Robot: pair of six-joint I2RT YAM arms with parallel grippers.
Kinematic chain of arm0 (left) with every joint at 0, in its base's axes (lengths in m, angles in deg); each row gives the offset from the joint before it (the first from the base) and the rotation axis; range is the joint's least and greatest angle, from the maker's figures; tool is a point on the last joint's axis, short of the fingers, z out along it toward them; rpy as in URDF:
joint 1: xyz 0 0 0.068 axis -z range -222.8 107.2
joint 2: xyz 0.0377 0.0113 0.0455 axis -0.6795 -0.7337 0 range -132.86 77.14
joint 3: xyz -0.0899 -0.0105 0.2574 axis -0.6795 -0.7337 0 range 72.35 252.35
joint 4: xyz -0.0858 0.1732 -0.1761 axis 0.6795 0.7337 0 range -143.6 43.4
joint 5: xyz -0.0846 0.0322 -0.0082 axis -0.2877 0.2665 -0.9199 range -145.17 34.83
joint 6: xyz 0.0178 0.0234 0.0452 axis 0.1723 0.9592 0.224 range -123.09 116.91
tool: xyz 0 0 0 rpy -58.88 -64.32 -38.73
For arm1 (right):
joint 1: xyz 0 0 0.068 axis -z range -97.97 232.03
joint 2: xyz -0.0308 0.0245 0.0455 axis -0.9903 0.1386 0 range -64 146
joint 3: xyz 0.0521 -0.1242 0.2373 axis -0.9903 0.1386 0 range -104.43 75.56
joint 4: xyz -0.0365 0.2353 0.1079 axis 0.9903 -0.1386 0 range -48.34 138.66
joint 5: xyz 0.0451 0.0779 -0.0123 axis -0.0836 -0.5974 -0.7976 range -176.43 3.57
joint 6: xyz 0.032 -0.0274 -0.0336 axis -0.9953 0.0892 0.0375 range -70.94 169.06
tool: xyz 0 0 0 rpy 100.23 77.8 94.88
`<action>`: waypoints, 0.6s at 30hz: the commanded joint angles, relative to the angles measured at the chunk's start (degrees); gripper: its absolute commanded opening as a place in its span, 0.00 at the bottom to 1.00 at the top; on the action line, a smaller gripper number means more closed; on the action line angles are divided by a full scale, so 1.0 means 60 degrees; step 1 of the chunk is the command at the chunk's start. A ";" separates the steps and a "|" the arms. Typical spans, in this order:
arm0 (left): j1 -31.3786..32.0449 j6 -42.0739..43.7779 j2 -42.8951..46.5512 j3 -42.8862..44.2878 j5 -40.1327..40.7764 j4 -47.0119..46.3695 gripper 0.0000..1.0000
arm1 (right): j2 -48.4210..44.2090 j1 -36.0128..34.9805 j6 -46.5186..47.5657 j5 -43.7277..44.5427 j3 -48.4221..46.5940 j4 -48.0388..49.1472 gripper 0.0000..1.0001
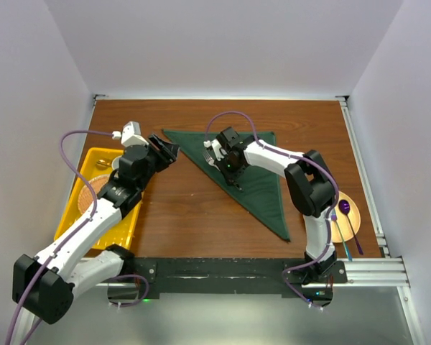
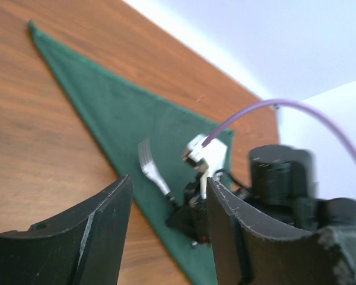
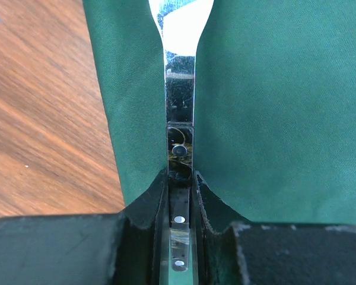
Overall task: Fold the napkin, place the utensils inside, and roll it up
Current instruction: Place the utensil onto the napkin
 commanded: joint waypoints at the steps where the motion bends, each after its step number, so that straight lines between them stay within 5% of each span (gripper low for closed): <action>1: -0.0052 0.0280 -0.0052 -0.0410 -0.0118 0.0249 0.57 | -0.0108 -0.0137 0.0156 0.0276 -0.0413 -0.0077 0.00; 18: -0.0052 0.0235 -0.0023 -0.0470 -0.0367 0.0087 0.56 | 0.0361 -0.0166 0.0200 0.0540 -0.0516 -0.0282 0.23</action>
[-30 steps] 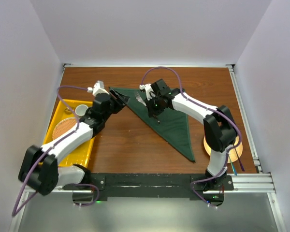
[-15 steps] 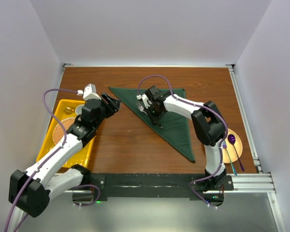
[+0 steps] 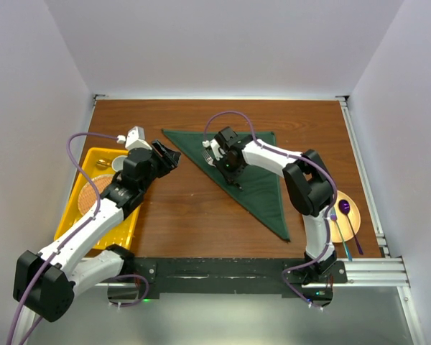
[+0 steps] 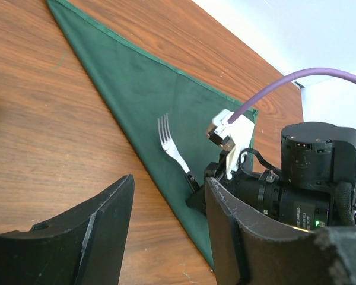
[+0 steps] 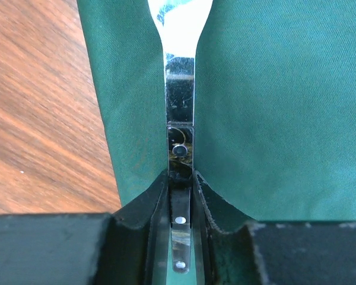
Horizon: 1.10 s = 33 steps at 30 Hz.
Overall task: Fold the napkin, place the utensils inside, and roll it up
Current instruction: Place the utensil onto the napkin
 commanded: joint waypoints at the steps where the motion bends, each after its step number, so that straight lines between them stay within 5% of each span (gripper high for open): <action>1: -0.0052 0.0184 0.0167 0.0030 -0.0105 -0.0241 0.56 | 0.0281 -0.0068 0.0196 0.0215 -0.0330 -0.0170 0.24; 7: -0.0052 0.0228 0.0226 0.0030 -0.0046 -0.0211 0.56 | 0.0428 -0.0112 0.0167 0.0274 -0.0359 -0.0184 0.35; 16: -0.0096 0.0170 -0.0547 0.0336 -0.0324 -0.0140 0.56 | 0.0077 -0.0141 0.0093 0.0464 -0.0520 -0.0243 0.36; 33: -0.1429 0.0243 -0.3128 0.1846 -0.1424 -0.0764 0.57 | 0.0179 -0.0170 0.0386 0.0201 -0.0770 -0.0214 0.12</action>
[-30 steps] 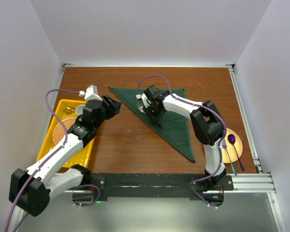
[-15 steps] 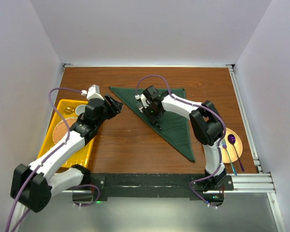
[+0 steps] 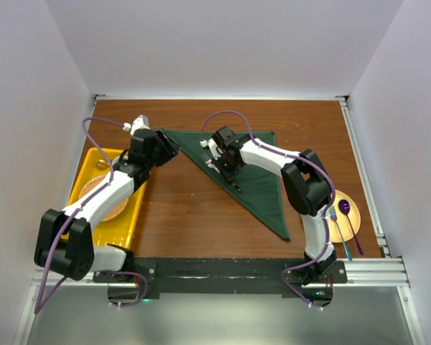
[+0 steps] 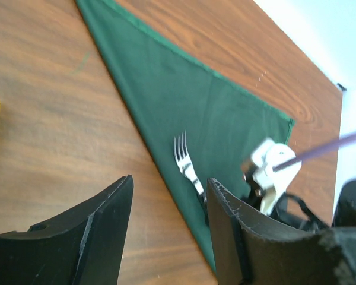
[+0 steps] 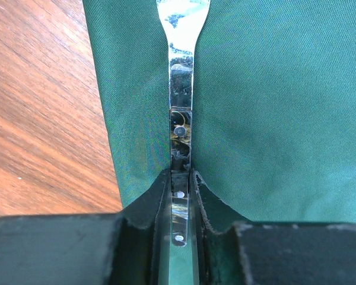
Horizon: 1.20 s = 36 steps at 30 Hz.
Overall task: Fold the napkin, place the utensils inside, and roll it up
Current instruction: Place the utensil onto the napkin, then fold the napkin
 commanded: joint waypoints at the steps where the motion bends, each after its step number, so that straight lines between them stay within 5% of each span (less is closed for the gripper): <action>1: -0.0322 0.0224 -0.0207 0.0422 -0.0374 -0.0797 0.57 | -0.0047 -0.0058 0.0186 -0.0120 -0.0260 0.0067 0.13; 10: -0.0937 0.1058 -0.2168 0.1709 -0.0770 -0.0534 0.60 | -0.0528 -0.0072 -0.0209 0.0128 -0.0360 -0.0093 0.34; 15: -0.1434 0.1762 -0.3792 0.3056 -0.0565 -0.0241 0.59 | -0.1788 -0.0043 -0.1656 0.0934 -0.0786 -0.0709 0.45; 36: -0.2299 0.1953 -0.7736 0.5342 -0.1253 -0.1354 0.47 | -0.5159 0.0133 -0.2099 0.1594 0.1894 -0.0284 0.48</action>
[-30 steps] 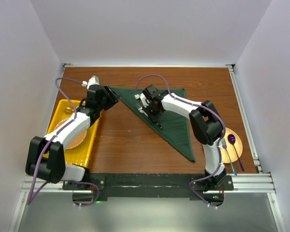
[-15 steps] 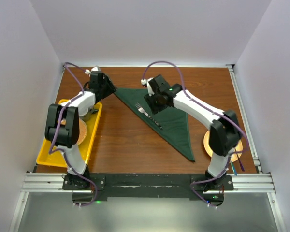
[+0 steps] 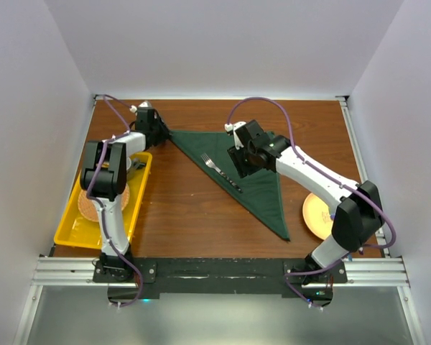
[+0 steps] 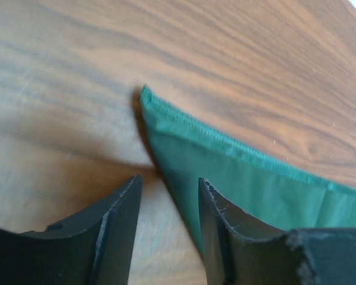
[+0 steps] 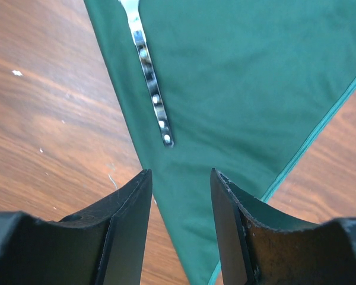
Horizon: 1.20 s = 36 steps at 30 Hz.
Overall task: Fold the napkin, place the utensils inside, and roll it up
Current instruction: Fold the napkin
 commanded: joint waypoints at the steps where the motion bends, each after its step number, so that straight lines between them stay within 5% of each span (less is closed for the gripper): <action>1: -0.0183 -0.0010 -0.0607 0.0680 -0.0106 -0.0545 0.47 | -0.0686 0.0064 -0.0110 0.0286 0.0171 0.0164 0.48; 7: -0.0271 0.0091 -0.1077 0.1134 -0.0062 -0.0429 0.40 | -0.0906 0.0093 -0.0081 0.0374 0.0435 0.0163 0.48; 13: -0.0242 0.0633 -0.1079 0.1692 -0.0179 -0.0326 0.07 | -0.1008 0.0108 -0.0125 0.0389 0.0552 0.0105 0.48; 16: -0.0067 0.0794 -0.0451 0.1443 -0.0150 -0.0472 0.02 | -0.1140 0.0108 -0.0256 0.0403 0.0669 0.0105 0.48; 36: 0.4649 0.0591 0.3946 -0.2072 0.0846 -0.0458 0.01 | -0.4010 0.0401 -0.1970 -0.0080 0.2237 -0.0349 0.50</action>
